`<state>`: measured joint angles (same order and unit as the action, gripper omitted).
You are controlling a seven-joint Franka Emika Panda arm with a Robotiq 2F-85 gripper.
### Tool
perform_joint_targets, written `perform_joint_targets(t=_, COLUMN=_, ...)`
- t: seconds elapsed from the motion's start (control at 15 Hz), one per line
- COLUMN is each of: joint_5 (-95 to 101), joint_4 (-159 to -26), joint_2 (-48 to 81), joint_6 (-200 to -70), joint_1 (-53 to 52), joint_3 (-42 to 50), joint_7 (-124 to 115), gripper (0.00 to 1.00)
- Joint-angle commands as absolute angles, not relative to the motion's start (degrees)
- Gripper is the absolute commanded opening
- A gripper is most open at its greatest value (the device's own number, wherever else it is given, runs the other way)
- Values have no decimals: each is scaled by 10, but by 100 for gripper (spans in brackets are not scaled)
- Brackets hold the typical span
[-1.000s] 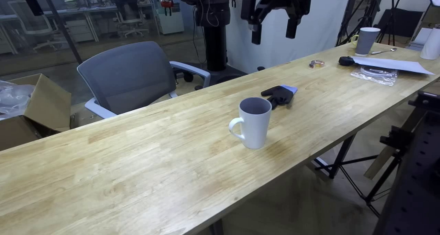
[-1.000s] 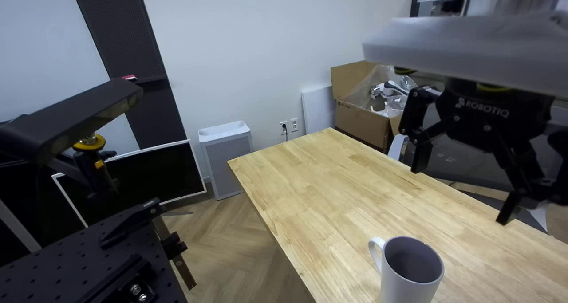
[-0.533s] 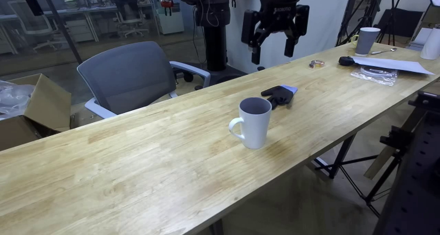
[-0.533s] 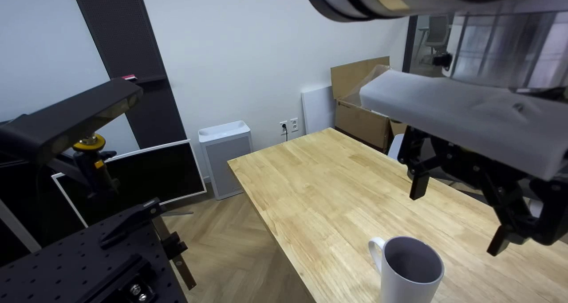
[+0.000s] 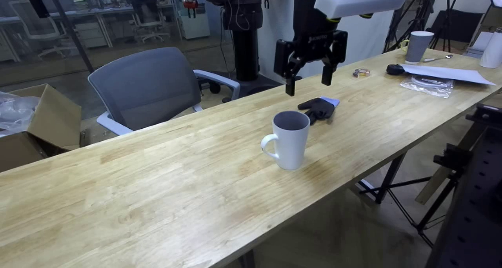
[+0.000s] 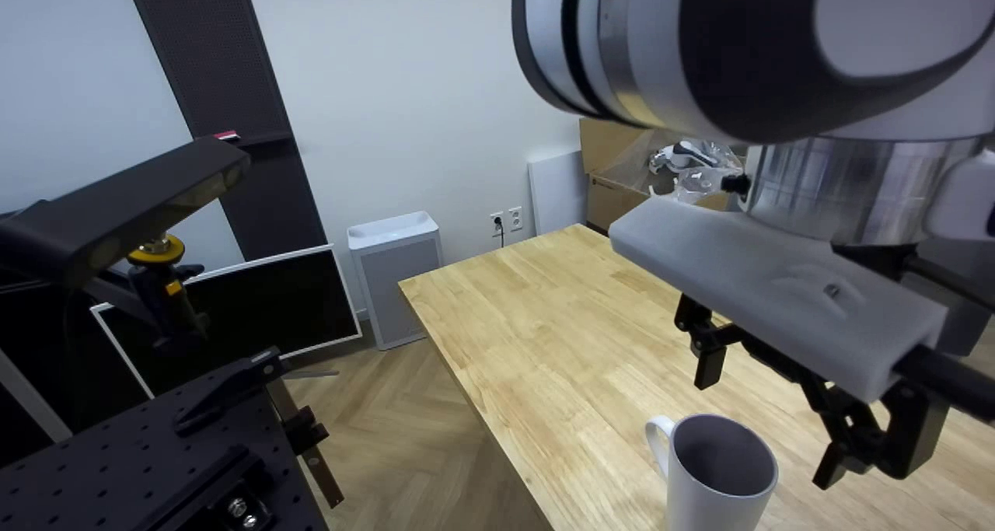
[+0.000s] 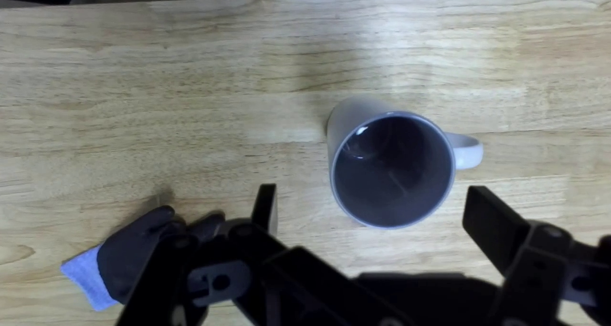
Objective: Move the cup forward
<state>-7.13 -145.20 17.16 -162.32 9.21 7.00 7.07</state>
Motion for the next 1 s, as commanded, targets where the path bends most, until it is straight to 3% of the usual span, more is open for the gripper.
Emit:
perform_joint_targets(t=0.0, joint_5=-70, joint_4=-1436, joint_2=204, joint_6=-1637, joint_1=107, joint_3=57, joint_7=72, gripper=100)
perform_joint_targets(t=0.93, joint_5=-38, joint_4=-1392, joint_2=294, joint_6=-1696, joint_1=135, joint_3=67, joint_7=68, gripper=100)
